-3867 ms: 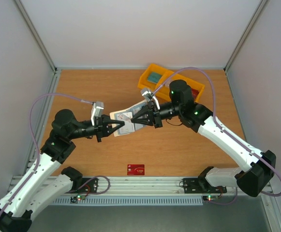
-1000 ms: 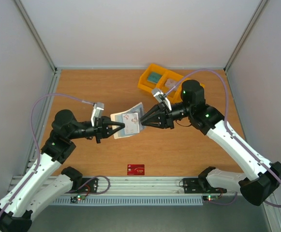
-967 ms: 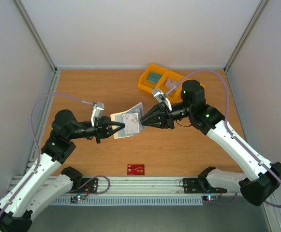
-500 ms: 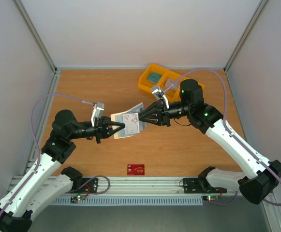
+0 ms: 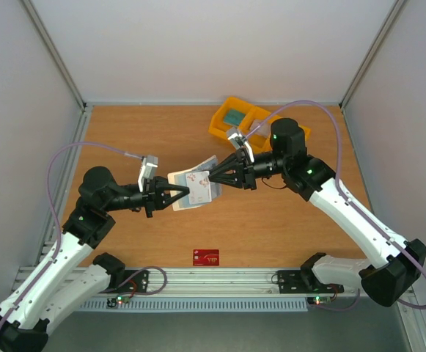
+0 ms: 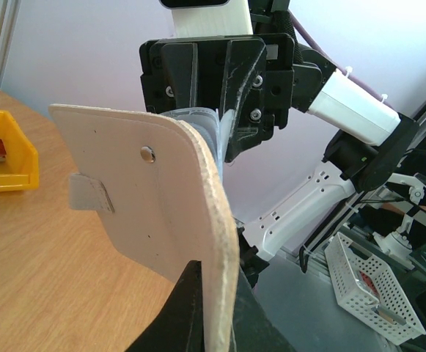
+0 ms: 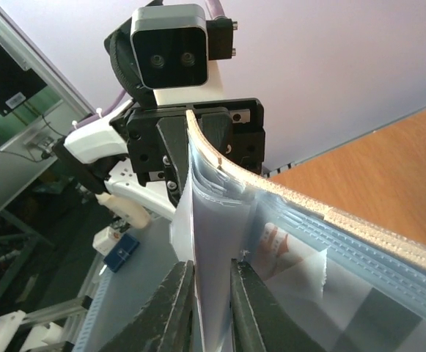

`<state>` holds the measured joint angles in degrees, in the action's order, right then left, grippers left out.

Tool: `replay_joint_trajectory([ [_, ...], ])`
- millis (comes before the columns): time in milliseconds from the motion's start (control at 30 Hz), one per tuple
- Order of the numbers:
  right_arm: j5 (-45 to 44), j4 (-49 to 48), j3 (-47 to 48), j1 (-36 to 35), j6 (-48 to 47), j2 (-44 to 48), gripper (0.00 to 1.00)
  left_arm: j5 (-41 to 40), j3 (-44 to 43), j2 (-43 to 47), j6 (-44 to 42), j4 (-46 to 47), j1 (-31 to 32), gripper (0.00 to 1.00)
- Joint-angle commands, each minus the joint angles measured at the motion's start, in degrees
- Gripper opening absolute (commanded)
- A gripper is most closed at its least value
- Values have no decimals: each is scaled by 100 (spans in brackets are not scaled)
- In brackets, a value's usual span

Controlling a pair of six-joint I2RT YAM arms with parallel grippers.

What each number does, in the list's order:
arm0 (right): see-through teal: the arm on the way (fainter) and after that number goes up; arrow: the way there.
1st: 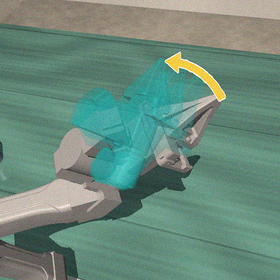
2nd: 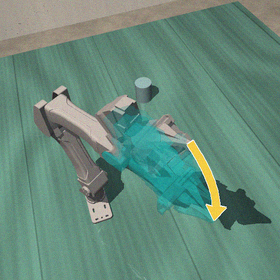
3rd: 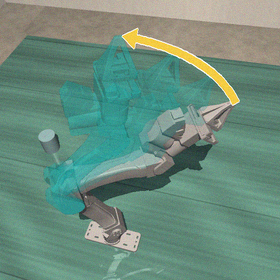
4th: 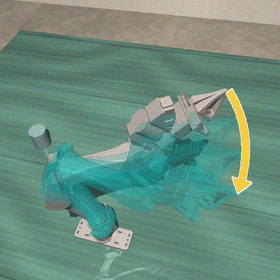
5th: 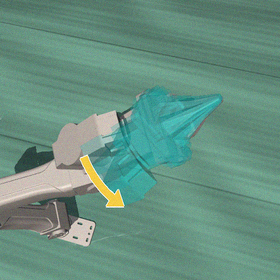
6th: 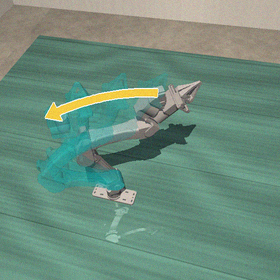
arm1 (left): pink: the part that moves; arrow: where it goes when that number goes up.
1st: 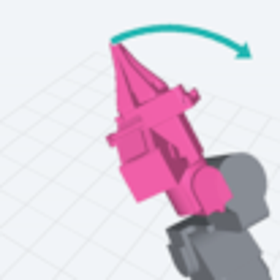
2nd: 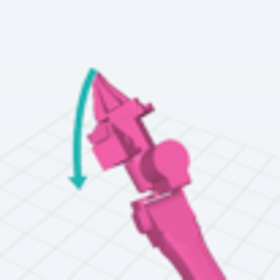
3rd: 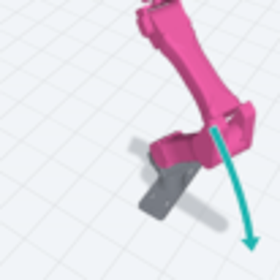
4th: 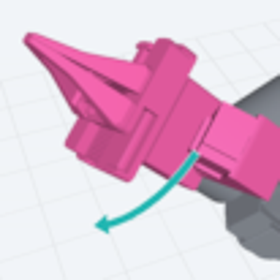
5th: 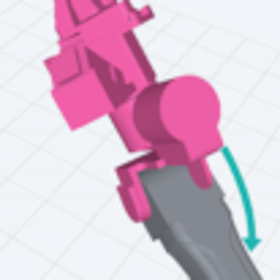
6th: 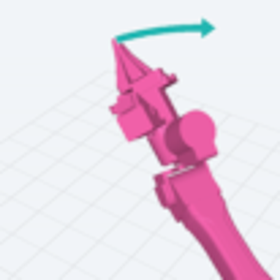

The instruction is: Take the credit cards out of the card holder

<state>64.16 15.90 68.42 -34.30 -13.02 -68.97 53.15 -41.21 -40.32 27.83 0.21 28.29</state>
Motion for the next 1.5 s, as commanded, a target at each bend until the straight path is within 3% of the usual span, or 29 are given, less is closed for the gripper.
replay_joint_trajectory([
  [0,104,-61,163,-50,46,-44,14,29,-56,32,-60,336,-17,0],
  [167,-55,-79,196,-97,92,-133,7,41,-49,25,-58,340,-9,0],
  [400,20,-68,216,-269,1,-208,10,20,-68,20,-67,317,-8,0],
  [533,139,-74,203,-291,10,-150,1,-3,-45,32,-61,313,-8,0],
  [667,-96,391,228,-242,-354,59,1,-76,-54,69,-21,234,-8,0],
  [767,-340,925,221,28,-645,197,1,-93,-33,108,30,225,-8,0],
  [1067,-239,1313,180,667,-770,473,1,-165,8,179,60,160,-8,0],
  [1200,-261,1233,227,1316,-383,659,1,-657,51,299,-136,-355,-15,0],
  [1333,-1577,716,227,2179,1082,583,1,-1977,306,507,-283,-1036,-79,0],
  [1467,-3577,692,283,2291,2298,-210,1,-2609,712,727,-109,-1209,-253,0],
])
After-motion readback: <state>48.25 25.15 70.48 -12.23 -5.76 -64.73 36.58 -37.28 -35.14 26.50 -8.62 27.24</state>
